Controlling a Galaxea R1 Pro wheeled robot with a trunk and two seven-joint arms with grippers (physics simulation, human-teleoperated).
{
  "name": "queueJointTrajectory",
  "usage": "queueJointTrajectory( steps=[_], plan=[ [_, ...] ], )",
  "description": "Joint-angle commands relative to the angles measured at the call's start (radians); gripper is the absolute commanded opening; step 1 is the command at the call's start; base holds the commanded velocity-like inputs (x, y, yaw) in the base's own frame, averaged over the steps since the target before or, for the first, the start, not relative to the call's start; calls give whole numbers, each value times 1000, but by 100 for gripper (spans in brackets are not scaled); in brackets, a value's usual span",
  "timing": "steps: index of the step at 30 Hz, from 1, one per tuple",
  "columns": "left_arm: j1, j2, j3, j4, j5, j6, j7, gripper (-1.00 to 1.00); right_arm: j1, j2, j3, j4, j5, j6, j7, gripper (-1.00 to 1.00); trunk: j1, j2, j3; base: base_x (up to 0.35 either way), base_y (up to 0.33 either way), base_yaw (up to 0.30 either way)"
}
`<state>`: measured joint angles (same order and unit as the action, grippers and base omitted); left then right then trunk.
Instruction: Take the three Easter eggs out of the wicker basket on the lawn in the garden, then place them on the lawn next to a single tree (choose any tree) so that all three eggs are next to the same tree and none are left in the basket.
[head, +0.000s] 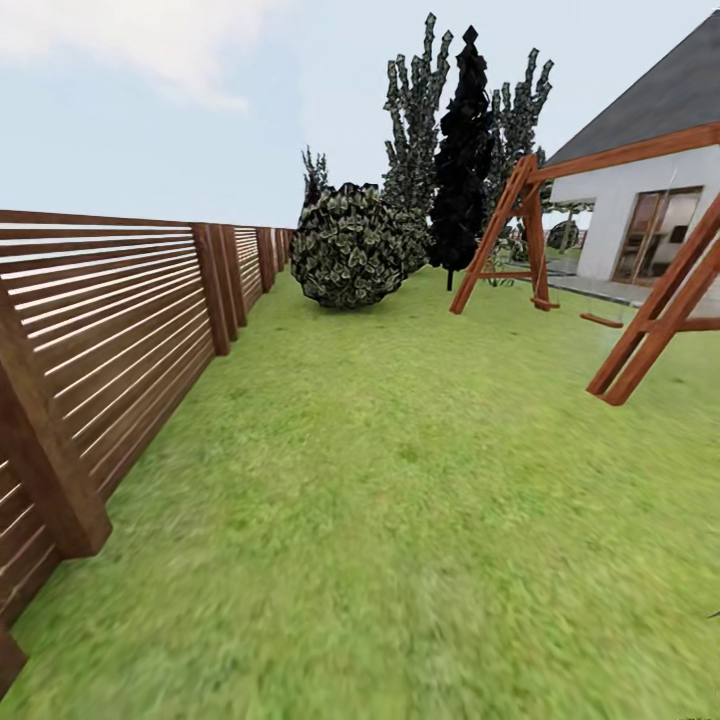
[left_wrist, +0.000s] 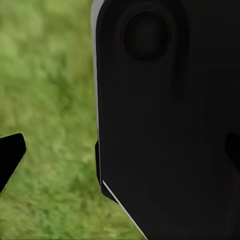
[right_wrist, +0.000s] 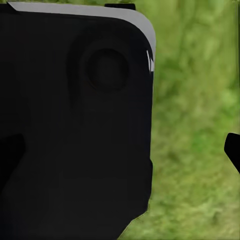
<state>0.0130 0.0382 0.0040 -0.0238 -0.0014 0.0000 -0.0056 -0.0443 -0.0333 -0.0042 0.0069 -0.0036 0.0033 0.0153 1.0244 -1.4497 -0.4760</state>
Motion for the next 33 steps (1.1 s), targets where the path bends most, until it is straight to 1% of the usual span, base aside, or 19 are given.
queueJointTrajectory(
  steps=[1, 5, 8, 26, 33],
  plan=[
    [1, 0, 0, -2, 0, 0, -1, 100, -1, 0, 0, 1, -1, 0, 2, 100, 1, 0, -1, 346, 0, -288],
    [1, 0, 1, -2, 0, 0, -1, 100, -1, 0, 0, 1, -1, 0, 2, 100, 1, 0, -1, 346, 0, -231],
    [1, -1, 0, -2, 0, 0, -1, 100, -1, -2, -1, 1, -1, 0, 2, 100, 1, 0, -1, 346, 0, -93],
    [1, -1, 0, -2, 0, 0, -1, 100, 0, -1, 0, 1, -1, 0, 2, 100, 1, 0, -1, 346, 0, -6],
    [1, -2, 0, -2, 0, 0, -1, 100, 0, -1, -2, 1, 0, 2, 2, 100, 1, 0, -1, 346, 0, -229]
  ],
)
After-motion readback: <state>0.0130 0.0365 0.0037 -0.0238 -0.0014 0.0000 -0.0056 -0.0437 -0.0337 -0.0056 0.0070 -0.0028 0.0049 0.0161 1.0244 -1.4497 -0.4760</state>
